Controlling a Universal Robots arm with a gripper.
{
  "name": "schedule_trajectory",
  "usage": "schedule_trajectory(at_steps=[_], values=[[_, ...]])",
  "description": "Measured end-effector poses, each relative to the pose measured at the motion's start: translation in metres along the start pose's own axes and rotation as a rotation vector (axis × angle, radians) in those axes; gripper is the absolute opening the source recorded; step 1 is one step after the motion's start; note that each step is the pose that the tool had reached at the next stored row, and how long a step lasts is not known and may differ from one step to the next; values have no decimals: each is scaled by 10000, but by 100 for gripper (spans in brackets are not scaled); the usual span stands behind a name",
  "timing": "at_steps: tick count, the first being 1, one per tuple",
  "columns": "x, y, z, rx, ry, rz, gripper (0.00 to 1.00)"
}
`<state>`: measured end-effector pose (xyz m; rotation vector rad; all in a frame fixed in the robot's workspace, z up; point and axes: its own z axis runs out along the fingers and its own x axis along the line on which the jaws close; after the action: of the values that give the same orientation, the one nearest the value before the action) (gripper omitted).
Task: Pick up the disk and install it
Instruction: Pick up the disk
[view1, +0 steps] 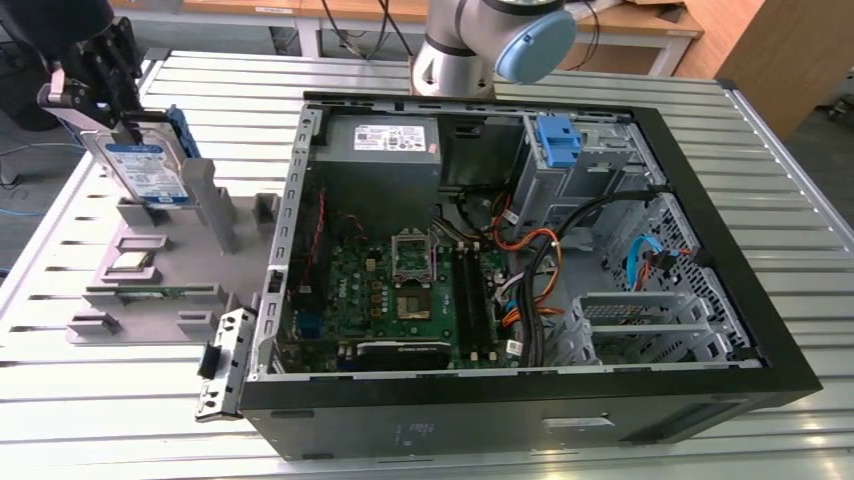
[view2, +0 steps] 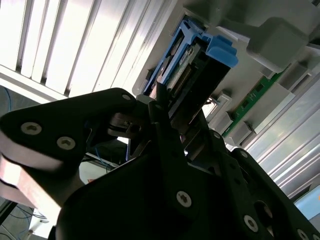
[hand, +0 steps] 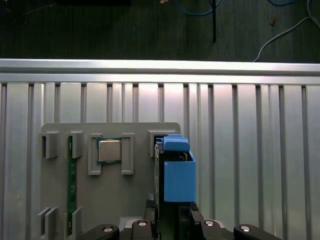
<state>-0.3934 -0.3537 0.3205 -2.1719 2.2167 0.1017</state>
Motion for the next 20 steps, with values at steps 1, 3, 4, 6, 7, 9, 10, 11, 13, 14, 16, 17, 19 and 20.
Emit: schedule_trajectory(at_steps=[1,3,4,6,7,9,10,11,13,14,16,17,19,20], values=[[0,0,-2,-2,1,0,35],[0,0,-2,-2,1,0,35],[0,0,-2,-2,1,0,35],[0,0,-2,-2,1,0,35],[0,0,-2,-2,1,0,35],[0,0,-3,-2,1,0,35],[0,0,-2,-2,1,0,35],[0,0,-3,-2,1,0,35],[0,1,-7,-5,3,0,35],[-1,1,-18,-8,4,1,35],[-4,1,-49,-2,1,1,35],[-5,2,-73,-2,1,1,35],[-9,3,-123,-3,1,0,35],[-11,3,-148,-2,1,0,35]])
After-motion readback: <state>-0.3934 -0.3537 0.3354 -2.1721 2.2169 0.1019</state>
